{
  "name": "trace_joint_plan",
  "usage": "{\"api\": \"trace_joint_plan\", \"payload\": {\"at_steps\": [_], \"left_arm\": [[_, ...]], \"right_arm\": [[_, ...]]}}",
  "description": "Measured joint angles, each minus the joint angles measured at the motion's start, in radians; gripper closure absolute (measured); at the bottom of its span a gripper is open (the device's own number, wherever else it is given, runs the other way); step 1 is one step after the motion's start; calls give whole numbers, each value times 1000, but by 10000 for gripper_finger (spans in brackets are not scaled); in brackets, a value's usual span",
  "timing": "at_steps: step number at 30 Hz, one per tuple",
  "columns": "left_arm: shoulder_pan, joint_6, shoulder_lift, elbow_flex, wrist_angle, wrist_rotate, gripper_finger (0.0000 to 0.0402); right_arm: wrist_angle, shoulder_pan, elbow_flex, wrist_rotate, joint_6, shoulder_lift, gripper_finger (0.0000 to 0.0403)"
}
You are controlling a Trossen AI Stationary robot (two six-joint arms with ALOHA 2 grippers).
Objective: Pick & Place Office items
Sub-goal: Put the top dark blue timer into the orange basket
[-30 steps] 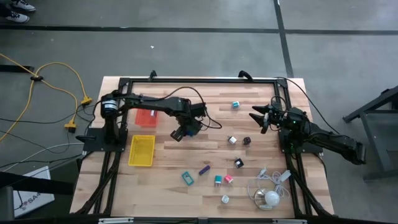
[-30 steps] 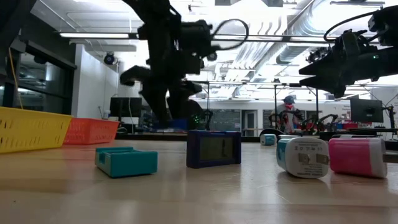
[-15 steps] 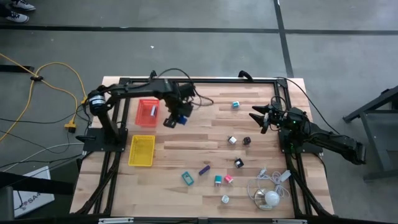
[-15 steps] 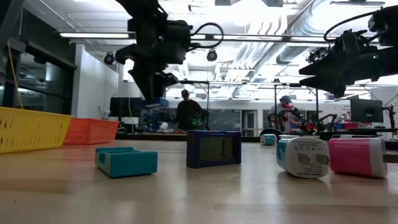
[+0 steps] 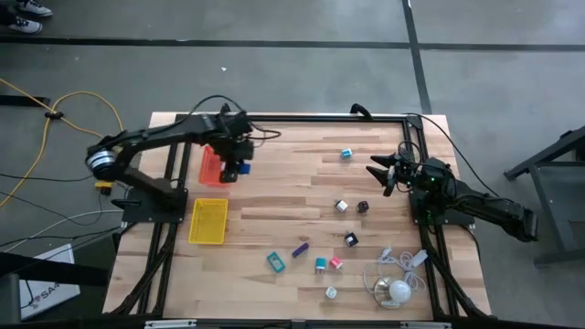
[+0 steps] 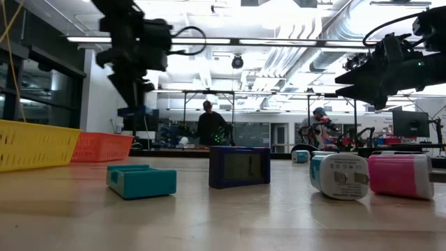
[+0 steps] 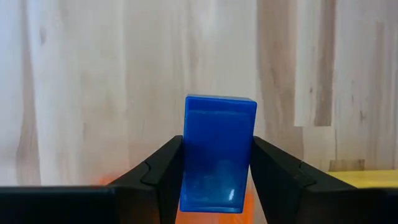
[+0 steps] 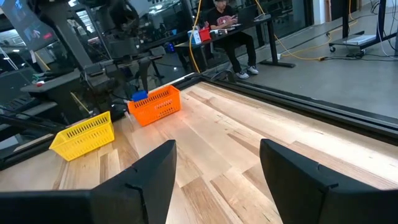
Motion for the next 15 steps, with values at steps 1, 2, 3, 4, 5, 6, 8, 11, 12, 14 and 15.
{"api": "trace_joint_plan", "payload": {"at_steps": [1,2,3,4,5,6,8,11,12,14,15], "left_arm": [[9,-20,-26,-22,7,-4,243],[20,-43,-49,-40,10,-11,243],[29,-72,-71,-57,13,-23,243],[37,-102,-88,-69,15,-31,243],[45,-135,-100,-76,18,-36,243],[52,-173,-110,-81,19,-54,243],[65,-257,-119,-83,17,-81,243],[95,-374,-120,-83,11,-118,243],[106,-404,-120,-83,5,-134,243],[124,-470,-120,-83,-13,-167,243],[130,-513,-120,-83,-22,-181,243]], "right_arm": [[0,0,0,0,0,0,184],[0,0,0,0,0,0,184],[0,0,0,0,0,0,184],[0,0,0,0,0,0,184],[0,0,0,0,0,0,184],[0,0,0,0,0,0,184],[0,0,0,0,0,0,184],[0,0,0,0,0,0,184],[0,0,0,0,0,0,184],[0,0,0,0,0,0,184],[0,0,0,0,0,0,184]]}}
